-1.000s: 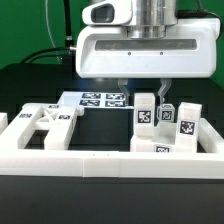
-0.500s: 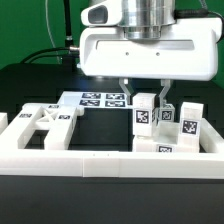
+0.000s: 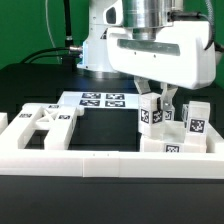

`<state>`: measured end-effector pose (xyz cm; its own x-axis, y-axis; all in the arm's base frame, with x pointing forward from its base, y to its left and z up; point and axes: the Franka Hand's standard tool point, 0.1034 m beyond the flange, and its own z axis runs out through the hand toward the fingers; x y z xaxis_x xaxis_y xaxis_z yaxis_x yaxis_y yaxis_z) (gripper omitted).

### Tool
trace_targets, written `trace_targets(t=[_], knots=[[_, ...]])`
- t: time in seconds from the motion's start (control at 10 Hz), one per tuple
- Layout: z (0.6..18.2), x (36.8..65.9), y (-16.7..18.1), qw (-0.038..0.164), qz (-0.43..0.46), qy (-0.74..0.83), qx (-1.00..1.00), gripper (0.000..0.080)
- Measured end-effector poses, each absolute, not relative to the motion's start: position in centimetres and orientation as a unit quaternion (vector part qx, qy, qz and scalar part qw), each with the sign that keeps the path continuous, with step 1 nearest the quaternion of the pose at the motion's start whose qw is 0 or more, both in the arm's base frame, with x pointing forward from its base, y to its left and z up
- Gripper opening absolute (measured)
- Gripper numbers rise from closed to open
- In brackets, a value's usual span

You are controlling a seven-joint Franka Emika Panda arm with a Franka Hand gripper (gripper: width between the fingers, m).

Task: Assemble chair

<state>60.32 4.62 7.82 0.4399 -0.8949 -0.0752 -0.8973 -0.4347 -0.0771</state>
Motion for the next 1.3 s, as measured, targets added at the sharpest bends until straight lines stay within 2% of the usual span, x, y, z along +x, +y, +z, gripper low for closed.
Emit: trace_targets(t=[0.1,0.2,0.3,0.4,0.5,1.0,1.3], knots=[[7.81,60.31,4.65,0.053,0.012,0.536,-0.843,0.0287],[7.77,60.26,4.61,0.052,0.012,0.518,-0.853,0.0362],[7.76,60.25,4.56,0.053,0.011,0.494,-0.868,0.0362],[7.76,60.29,4.56,0.052,0.009,0.470,-0.881,0.0568],[7.76,60.33,4.57,0.053,0.007,0.440,-0.896,0.0628],[7.72,60.29,4.38,0.048,-0.005,0.226,-0.973,0.0649],[7.73,60.29,4.08,0.025,-0.011,0.045,-0.999,0.0649]])
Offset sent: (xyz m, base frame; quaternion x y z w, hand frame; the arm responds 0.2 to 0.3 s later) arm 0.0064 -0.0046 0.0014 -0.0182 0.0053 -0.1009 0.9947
